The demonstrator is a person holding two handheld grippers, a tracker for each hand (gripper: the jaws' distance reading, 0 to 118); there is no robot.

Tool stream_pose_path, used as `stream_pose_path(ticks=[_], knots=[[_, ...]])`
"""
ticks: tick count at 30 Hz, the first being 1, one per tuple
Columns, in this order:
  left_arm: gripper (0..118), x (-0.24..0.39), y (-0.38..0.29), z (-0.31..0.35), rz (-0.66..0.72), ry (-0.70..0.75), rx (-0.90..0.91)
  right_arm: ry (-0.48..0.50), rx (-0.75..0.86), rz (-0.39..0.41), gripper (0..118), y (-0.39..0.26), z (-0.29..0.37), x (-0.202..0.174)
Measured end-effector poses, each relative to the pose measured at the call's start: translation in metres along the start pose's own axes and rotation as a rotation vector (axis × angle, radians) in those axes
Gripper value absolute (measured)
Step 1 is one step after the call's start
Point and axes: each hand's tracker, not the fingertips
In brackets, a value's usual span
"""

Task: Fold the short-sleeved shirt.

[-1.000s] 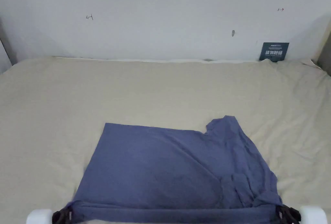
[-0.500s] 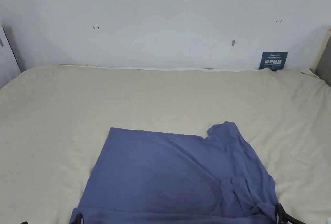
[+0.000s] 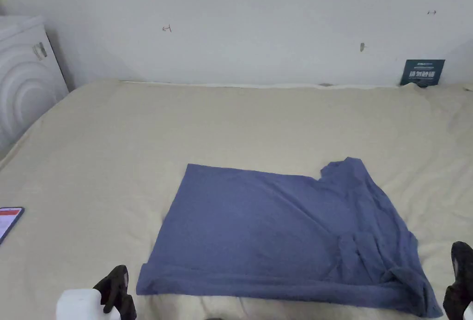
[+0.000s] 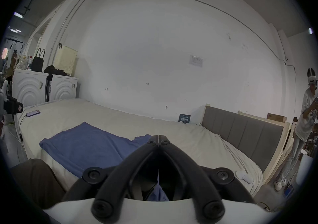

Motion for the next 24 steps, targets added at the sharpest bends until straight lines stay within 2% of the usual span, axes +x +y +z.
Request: stream_pose_path(ticks=[3,4,5,6,7,8,9,10,13,14,19,20,22,23,24], knots=[[3,-0.011,-0.010,-0.026,0.050,-0.010,-0.105,0.006,-0.030,-0.014,0,-0.006,-0.003,0.005],[24,-0.017,-0.015,-0.039,0.072,-0.027,-0.147,0.007,-0.045,-0.018,0,-0.008,-0.004,0.006],[62,-0.020,-0.020,-0.050,0.078,-0.023,-0.180,0.005,-0.061,-0.022,0,-0.010,-0.006,0.007],[109,-0.024,-0.024,-0.064,0.069,-0.011,-0.218,0.003,-0.073,-0.030,0,-0.013,-0.007,0.009],[118,-0.028,-0.030,-0.080,0.066,-0.006,-0.268,0.000,-0.079,-0.038,0,-0.017,-0.009,0.012],[118,-0.031,-0.037,-0.094,0.063,-0.007,-0.312,-0.001,-0.084,-0.043,0,-0.018,-0.009,0.013],[118,-0.033,-0.039,-0.106,0.044,-0.005,-0.246,-0.001,-0.091,-0.046,0,-0.019,-0.009,0.014],[118,-0.036,-0.045,-0.122,0.029,0.018,-0.328,-0.005,-0.099,-0.042,0,-0.020,-0.010,0.015],[118,-0.043,-0.055,-0.150,0.004,0.019,-0.399,-0.012,-0.146,0.023,0,-0.023,-0.013,0.019],[118,-0.043,-0.059,-0.154,0.001,0.017,-0.408,-0.041,-0.162,0.032,0,-0.023,-0.014,0.020],[118,-0.041,-0.079,-0.177,-0.049,-0.028,-0.449,-0.064,-0.187,-0.028,0,-0.030,-0.018,0.033],[113,-0.037,-0.081,-0.180,-0.061,-0.016,-0.466,-0.065,-0.187,-0.032,0,-0.030,-0.018,0.035],[52,-0.034,-0.084,-0.172,-0.109,-0.040,-0.401,-0.072,-0.201,-0.033,0,-0.032,-0.020,0.035],[38,-0.033,-0.080,-0.167,-0.088,-0.055,-0.373,-0.073,-0.212,-0.025,0,-0.032,-0.021,0.034],[10,-0.034,-0.078,-0.167,-0.044,-0.095,-0.380,-0.070,-0.218,-0.018,0,-0.033,-0.021,0.033]])
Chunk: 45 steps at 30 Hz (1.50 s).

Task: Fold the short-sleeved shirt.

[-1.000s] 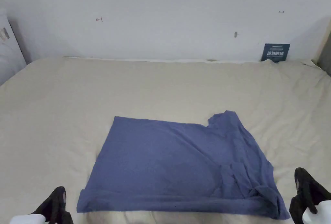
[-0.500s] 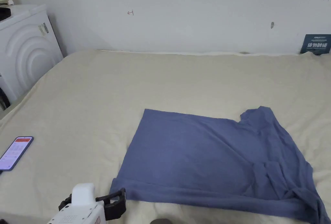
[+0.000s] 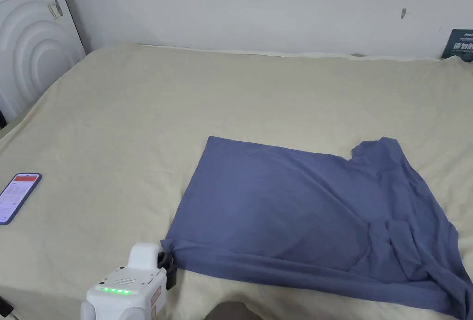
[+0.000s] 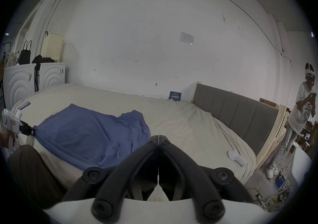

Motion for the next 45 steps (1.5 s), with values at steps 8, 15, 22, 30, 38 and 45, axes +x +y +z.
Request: stream_pose_path(ticks=[8,15,22,30,38,45], knots=[[10,0.013,-0.001,0.026,-0.011,0.041,0.070,0.137,-0.133,0.008,35,-0.026,-0.034,-0.010],[10,0.021,0.006,0.033,0.024,0.048,0.063,0.296,-0.497,0.003,118,-0.072,-0.111,-0.034],[10,0.021,0.010,0.033,0.015,0.055,0.037,0.294,-0.527,0.166,6,-0.080,-0.126,-0.052],[10,0.034,0.010,0.045,-0.061,0.086,0.051,0.240,-0.391,0.115,6,-0.075,-0.093,-0.049],[10,0.031,0.057,0.044,0.042,0.083,0.126,0.265,-0.319,0.018,6,-0.024,-0.115,-0.034],[10,0.045,0.125,-0.014,0.082,0.102,0.080,0.271,-0.384,0.037,6,0.002,-0.211,-0.033]])
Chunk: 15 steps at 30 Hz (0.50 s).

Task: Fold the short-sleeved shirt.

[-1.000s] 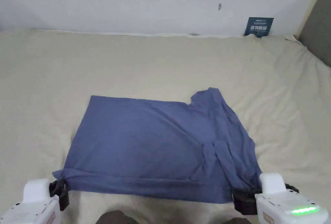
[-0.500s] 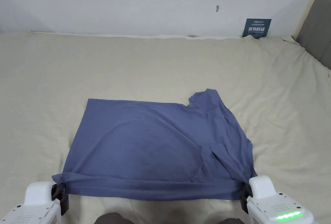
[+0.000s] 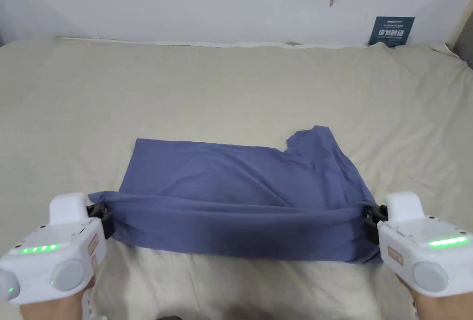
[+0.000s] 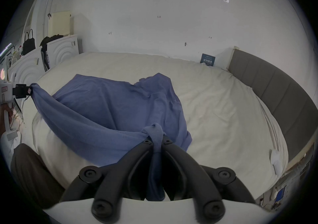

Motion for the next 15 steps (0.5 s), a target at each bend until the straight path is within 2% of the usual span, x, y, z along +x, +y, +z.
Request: stream_pose_path(ticks=[4,5,10,13,14,15], knots=[[10,0.009,0.020,-0.049,-0.006,0.025,-0.054,0.006,-0.063,0.035,6,0.018,-0.057,0.010],[10,0.010,0.021,-0.059,0.030,0.020,-0.086,0.009,-0.062,0.037,6,0.021,-0.069,0.012],[10,0.021,0.023,-0.103,-0.033,0.043,-0.134,0.027,-0.124,0.033,6,0.025,-0.117,0.017],[10,0.023,0.019,-0.114,-0.041,0.081,-0.154,0.051,-0.100,0.009,9,0.023,-0.125,0.018],[12,0.020,0.015,-0.111,-0.017,0.087,-0.121,0.046,-0.071,-0.043,30,0.022,-0.120,0.019],[51,0.020,0.012,-0.105,-0.002,0.115,-0.063,0.009,-0.032,-0.104,80,0.021,-0.113,0.020]])
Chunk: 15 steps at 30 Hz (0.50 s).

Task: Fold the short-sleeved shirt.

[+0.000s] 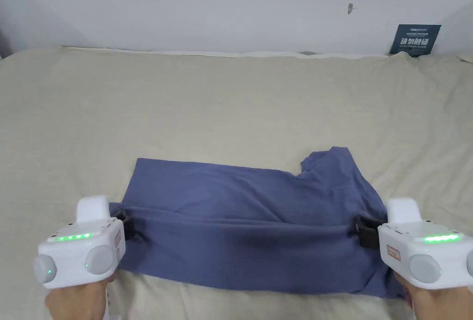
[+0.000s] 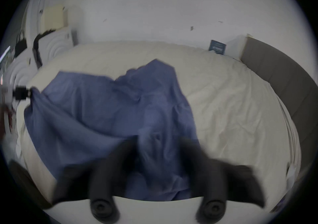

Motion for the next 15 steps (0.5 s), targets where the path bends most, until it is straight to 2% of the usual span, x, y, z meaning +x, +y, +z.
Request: stream_pose_path(ticks=[1,2,3,5,9,13,14,15], knots=[[102,-0.002,-0.001,0.008,0.003,0.033,0.021,-0.029,0.067,-0.057,108,-0.003,0.010,0.000],[118,-0.005,-0.003,0.016,0.019,0.019,0.047,-0.010,0.134,-0.093,113,-0.005,0.024,0.000],[115,-0.012,-0.011,0.030,0.067,-0.013,0.194,0.003,0.169,-0.133,113,-0.005,0.037,-0.002],[118,-0.010,-0.014,0.056,0.029,-0.011,0.217,-0.038,0.211,-0.163,113,-0.003,0.057,-0.012],[118,0.002,-0.025,0.117,-0.062,-0.054,0.348,-0.117,0.337,-0.128,113,-0.002,0.108,-0.042],[117,0.007,-0.040,0.176,-0.130,-0.084,0.472,-0.082,0.466,-0.045,112,-0.011,0.164,-0.074],[114,0.006,-0.044,0.189,-0.124,-0.074,0.467,-0.080,0.485,-0.025,110,-0.016,0.178,-0.082],[98,0.005,-0.047,0.200,-0.120,-0.075,0.474,-0.097,0.498,-0.025,99,-0.022,0.190,-0.089]])
